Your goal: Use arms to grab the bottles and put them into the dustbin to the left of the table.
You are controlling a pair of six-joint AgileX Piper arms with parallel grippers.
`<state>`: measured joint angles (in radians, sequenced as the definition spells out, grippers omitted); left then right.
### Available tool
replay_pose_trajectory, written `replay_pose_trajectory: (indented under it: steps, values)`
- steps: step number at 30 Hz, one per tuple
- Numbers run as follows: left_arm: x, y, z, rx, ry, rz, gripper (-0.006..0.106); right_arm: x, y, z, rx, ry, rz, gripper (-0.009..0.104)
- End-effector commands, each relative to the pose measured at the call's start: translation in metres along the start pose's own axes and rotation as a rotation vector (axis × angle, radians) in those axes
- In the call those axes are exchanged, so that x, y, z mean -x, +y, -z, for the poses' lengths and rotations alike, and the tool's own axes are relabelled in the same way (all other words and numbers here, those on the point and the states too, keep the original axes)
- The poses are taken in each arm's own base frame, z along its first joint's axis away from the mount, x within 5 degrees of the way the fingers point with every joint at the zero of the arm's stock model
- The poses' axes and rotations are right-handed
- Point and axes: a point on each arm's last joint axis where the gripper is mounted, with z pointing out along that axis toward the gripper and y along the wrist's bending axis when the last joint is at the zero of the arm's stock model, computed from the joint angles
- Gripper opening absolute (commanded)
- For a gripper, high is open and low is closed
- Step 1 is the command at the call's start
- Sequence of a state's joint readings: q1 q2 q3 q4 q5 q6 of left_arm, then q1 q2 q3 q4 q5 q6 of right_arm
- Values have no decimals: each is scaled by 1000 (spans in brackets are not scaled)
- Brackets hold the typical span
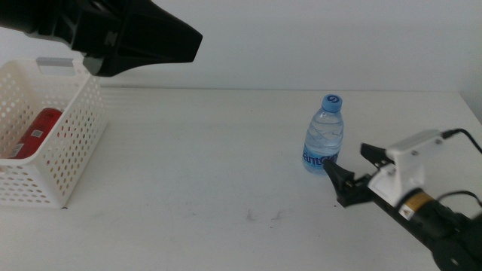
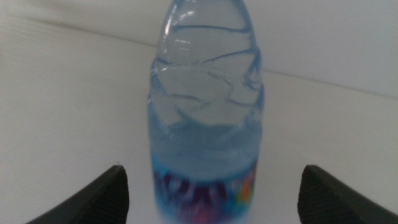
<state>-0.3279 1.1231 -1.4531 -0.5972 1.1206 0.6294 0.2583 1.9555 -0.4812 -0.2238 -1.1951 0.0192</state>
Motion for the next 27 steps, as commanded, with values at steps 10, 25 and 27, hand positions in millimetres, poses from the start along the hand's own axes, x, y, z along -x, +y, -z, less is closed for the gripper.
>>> replay_pose_trajectory:
  steps: [10,25,27]
  values:
    - [0,0,0,3,-7,7,94,-3,-9,-91,92,-32,-7,84]
    - [0,0,0,3,-7,7,94,53,98,-165,264,-34,103,-3]
    - [0,0,0,3,-7,7,94,54,110,-181,279,-47,106,-3]
